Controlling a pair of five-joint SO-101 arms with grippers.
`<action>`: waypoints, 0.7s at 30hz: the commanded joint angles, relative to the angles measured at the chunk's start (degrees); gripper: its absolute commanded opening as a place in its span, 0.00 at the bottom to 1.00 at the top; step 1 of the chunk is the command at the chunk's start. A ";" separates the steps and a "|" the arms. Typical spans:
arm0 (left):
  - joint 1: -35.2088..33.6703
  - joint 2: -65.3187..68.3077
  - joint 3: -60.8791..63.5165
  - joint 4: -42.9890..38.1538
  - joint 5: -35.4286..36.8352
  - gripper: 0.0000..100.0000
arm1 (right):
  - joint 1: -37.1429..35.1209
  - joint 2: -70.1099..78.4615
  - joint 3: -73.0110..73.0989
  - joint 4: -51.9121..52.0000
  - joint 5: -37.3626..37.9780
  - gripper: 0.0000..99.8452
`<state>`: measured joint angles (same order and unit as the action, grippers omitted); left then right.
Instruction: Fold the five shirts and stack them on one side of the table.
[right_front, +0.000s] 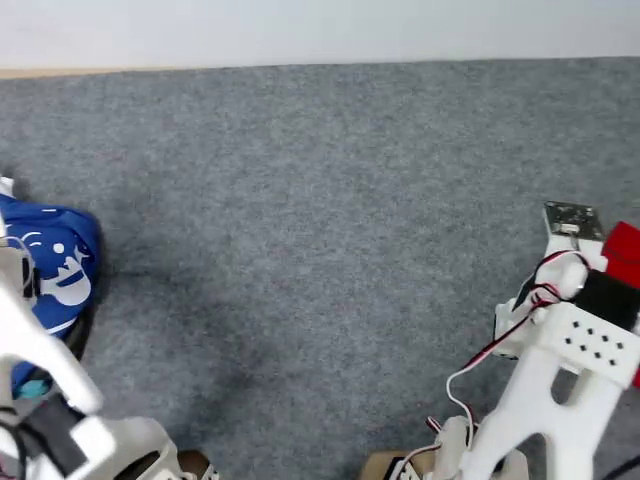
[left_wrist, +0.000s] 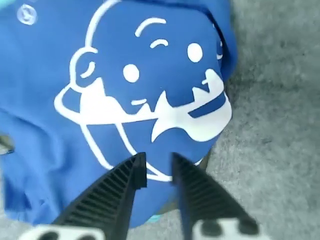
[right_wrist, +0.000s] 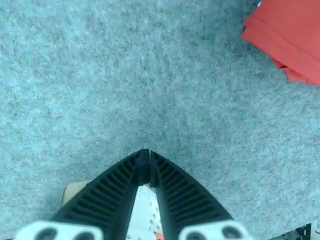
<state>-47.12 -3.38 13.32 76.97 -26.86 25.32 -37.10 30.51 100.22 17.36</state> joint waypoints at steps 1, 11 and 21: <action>-0.70 2.64 -5.85 -1.05 -0.62 0.20 | -0.40 -1.63 -0.44 1.98 -0.44 0.01; -5.10 13.63 -15.96 -1.41 -2.64 0.25 | -0.40 -1.63 -0.44 1.89 -0.44 0.01; -3.60 24.70 -18.42 -2.46 -2.46 0.10 | -0.40 -1.98 -0.44 2.07 -0.44 0.01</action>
<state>-52.22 21.49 -3.03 73.80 -28.97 25.32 -37.19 30.51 100.22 17.36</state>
